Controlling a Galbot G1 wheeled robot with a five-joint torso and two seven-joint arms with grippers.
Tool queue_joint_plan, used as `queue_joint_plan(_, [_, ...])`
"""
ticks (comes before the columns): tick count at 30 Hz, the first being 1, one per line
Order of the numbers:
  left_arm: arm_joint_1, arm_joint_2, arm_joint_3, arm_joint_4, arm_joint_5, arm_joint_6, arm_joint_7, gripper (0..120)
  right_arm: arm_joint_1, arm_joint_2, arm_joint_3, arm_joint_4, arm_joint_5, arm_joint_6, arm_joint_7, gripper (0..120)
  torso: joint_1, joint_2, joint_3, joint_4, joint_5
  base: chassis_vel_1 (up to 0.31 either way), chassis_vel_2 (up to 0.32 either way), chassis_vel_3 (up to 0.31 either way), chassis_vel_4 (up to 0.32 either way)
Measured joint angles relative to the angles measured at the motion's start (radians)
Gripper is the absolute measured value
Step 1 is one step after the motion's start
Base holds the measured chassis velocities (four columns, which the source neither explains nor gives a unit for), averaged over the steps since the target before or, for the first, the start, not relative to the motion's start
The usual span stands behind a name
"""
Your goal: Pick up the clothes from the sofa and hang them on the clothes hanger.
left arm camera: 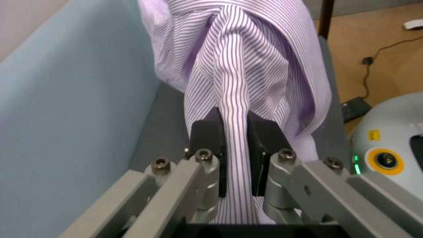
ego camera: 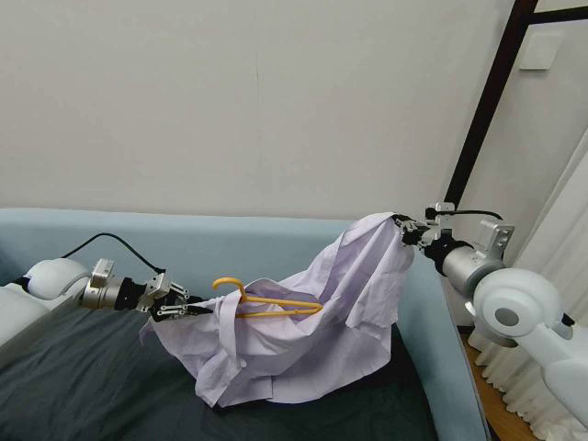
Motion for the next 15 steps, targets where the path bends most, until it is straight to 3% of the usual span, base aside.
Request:
queue_joint_plan(11, [-0.030,-0.011,0.019,0.005,0.039,0.036,-0.082,8,-0.063,-0.042,0.089,0.104,0.072,0.002,0.003,0,0.000,0.000,0.000,0.0001,0.0000,0.000,0.000,0.000,0.000])
queue_joint_plan(15, [-0.049,-0.027,0.034,0.001,-0.003,0.058,-0.135,8,-0.070,-0.064,0.111,0.168,0.111,0.003,0.008,0,0.000,0.000,0.000,0.0002,-0.0004,0.000,0.000,0.000,0.000])
